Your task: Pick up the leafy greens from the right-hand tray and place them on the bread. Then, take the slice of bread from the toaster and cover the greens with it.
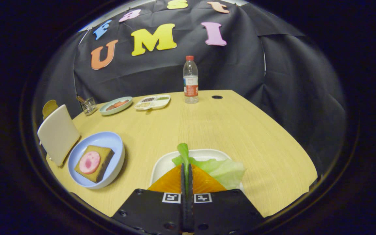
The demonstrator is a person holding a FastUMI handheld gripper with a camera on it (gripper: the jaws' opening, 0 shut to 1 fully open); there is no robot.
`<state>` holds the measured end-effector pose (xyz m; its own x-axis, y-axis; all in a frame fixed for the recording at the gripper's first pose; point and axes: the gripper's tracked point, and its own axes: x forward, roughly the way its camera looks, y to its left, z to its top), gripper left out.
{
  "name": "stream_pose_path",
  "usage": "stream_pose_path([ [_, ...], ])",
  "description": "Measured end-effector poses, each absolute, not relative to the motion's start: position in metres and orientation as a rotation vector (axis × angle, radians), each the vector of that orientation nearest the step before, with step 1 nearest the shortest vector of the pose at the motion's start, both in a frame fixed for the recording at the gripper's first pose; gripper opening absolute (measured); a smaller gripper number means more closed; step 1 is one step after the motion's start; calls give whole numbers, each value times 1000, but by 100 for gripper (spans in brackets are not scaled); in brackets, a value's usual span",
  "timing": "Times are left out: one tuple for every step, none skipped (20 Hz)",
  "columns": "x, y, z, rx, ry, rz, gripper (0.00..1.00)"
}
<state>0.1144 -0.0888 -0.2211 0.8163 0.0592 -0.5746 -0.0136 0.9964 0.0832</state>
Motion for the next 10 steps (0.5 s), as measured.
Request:
stream_pose_path([
  [114,-88,-213,83,594,37,0],
  [114,-88,-205,92,573,34,0],
  [113,-87,-196,102,555,34,0],
  [112,-84,-189,110,539,38,0],
  [111,-80,-181,116,524,44,0],
  [110,-75,-173,118,510,51,0],
  [108,-69,-167,118,499,59,0],
  [107,-63,-161,119,487,69,0],
  [105,-56,-154,127,477,80,0],
  [104,-47,-149,141,468,92,0],
])
